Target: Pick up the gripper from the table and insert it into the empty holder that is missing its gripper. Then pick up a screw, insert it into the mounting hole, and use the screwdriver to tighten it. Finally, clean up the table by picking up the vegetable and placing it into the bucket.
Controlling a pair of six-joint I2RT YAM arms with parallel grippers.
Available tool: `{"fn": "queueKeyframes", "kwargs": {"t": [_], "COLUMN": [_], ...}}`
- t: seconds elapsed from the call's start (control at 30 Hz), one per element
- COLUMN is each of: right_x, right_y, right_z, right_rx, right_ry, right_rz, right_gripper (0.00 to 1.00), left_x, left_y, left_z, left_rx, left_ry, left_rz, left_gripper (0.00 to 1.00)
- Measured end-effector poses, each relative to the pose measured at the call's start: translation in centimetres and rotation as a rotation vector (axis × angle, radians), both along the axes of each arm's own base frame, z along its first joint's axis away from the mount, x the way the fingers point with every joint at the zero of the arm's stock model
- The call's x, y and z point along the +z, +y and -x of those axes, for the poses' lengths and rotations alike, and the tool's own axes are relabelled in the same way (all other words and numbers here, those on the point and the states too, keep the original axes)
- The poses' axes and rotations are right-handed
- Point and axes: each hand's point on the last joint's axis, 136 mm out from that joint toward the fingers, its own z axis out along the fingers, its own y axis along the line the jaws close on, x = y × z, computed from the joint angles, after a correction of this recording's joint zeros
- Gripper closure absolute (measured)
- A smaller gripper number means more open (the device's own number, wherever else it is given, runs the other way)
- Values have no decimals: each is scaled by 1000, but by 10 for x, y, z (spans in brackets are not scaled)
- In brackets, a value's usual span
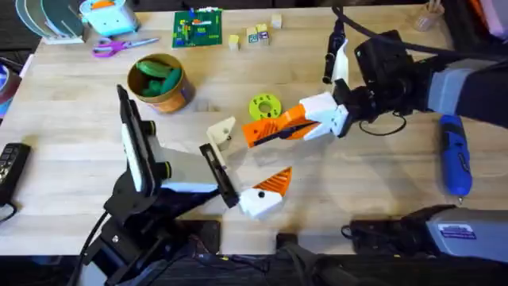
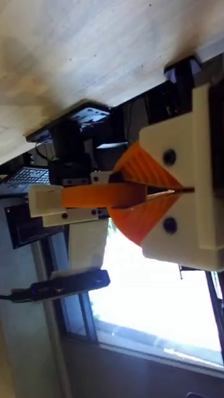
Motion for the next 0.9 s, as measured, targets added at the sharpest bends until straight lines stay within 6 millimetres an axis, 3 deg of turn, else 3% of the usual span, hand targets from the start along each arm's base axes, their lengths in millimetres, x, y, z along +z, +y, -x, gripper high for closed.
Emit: {"fn": "queueKeyframes", "kwargs": {"t": [0.63,0.9], "right_x": [0,3], "right_y": [14,30], "right_z": [9,-7], "right_rx": [54,42], "right_ry": [-38,-134], "right_rz": [1,5], "right_gripper": [992,993], "left_x": [0,0], "left_y": [-5,-1], "left_z": [9,3], "left_rx": [-60,-21], "left_ry": [1,-1], "left_rz": [3,2], "left_gripper": [1,1]}}
